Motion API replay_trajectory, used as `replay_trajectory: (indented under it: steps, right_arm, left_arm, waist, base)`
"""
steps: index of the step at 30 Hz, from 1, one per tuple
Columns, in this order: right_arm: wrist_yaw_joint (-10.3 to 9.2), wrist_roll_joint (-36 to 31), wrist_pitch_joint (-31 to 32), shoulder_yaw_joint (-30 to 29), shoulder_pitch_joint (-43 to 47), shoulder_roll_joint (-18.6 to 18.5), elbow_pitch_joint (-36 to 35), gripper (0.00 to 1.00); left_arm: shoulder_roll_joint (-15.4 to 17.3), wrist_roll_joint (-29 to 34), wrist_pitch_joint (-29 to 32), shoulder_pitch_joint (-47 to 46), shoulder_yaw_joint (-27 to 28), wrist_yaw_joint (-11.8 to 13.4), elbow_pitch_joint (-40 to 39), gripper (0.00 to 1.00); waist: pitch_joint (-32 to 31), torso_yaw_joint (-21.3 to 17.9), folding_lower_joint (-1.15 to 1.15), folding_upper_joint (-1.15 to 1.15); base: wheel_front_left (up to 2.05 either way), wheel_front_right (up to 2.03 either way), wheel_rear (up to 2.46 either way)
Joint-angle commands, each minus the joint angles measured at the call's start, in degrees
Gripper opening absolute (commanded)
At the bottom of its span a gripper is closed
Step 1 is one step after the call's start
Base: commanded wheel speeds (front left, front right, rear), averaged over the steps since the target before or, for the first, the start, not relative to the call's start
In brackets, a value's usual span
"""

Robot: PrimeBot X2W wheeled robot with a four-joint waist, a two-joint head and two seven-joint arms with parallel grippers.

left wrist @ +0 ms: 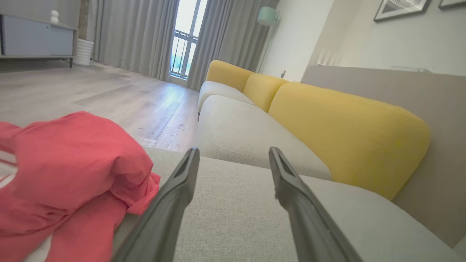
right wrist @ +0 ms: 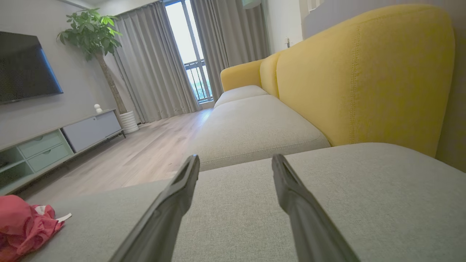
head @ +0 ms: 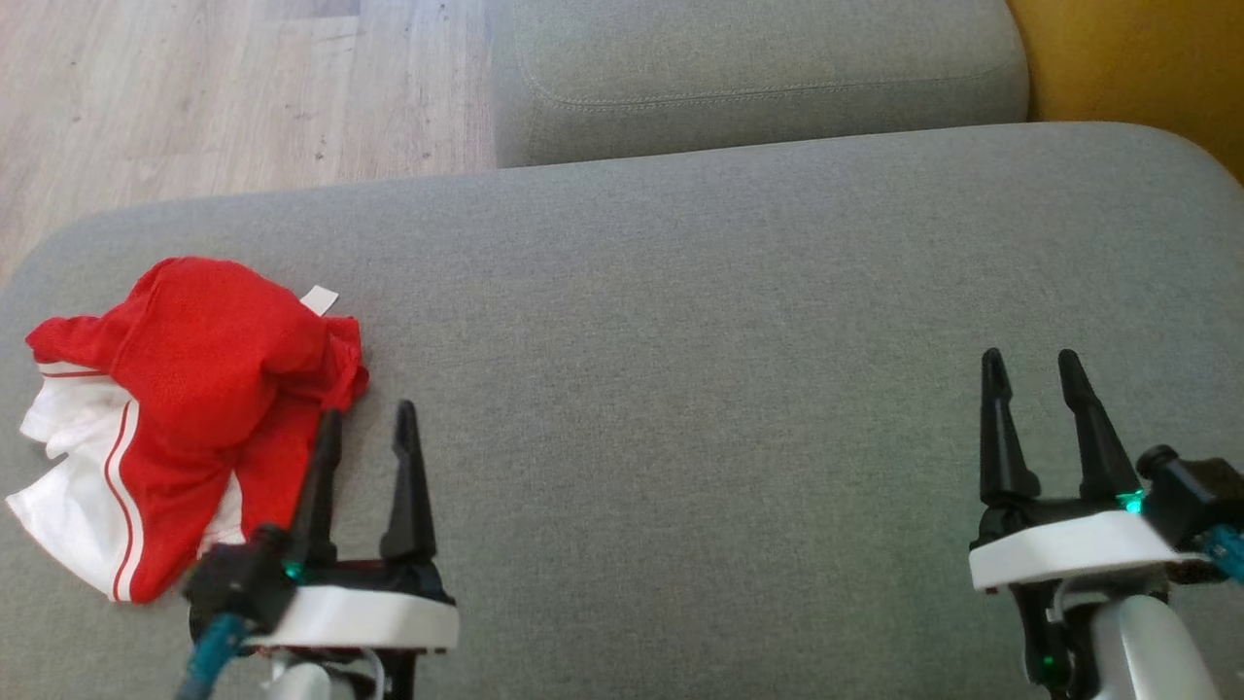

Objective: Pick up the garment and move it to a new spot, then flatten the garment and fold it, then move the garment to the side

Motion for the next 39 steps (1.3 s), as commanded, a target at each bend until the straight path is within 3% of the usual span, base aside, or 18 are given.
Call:
replay_trajectory:
  steps: [1,10,21,32,39]
  right_arm:
    - [-0.03,-1.8,-0.94,1.29,-1.26,-0.41,-2.26,1.0]
    - [-0.04,-10.42,-2.46,2.6,-0.81,-0.44,-1.23,1.0]
    - [-0.04,-16.79,-4.32,3.98,-0.89,-0.47,-1.67,1.0]
    - [-0.04,-10.21,-6.06,4.67,-0.06,-0.5,-1.87,1.0]
    - [-0.04,-0.79,-6.06,5.11,0.47,-0.5,1.18,1.0]
  left_arm:
    - [0.89,1.91,-0.75,-1.53,0.66,0.37,-1.82,1.0]
    - [3.45,10.27,-2.28,-2.26,-4.32,3.74,0.73,1.0]
    - [4.09,15.13,-4.14,-2.75,-7.04,7.92,1.84,1.0]
    - [0.68,11.51,-5.9,-0.69,-1.44,3.27,0.61,1.0]
    - [0.24,11.79,-5.9,0.08,-0.22,0.95,2.94,1.0]
  waist:
    - [0.03,-0.05,0.0,0.0]
    - [0.29,-0.38,0.0,0.0]
    - [0.15,-0.47,0.0,0.0]
    - [0.15,-0.92,0.0,0.0]
    - [-0.12,-1.03,0.0,0.0]
  base:
    - [0.0,0.0,0.0]
    - [0.0,0.0,0.0]
    - [0.0,0.0,0.0]
    - [0.0,0.0,0.0]
    - [0.0,0.0,0.0]
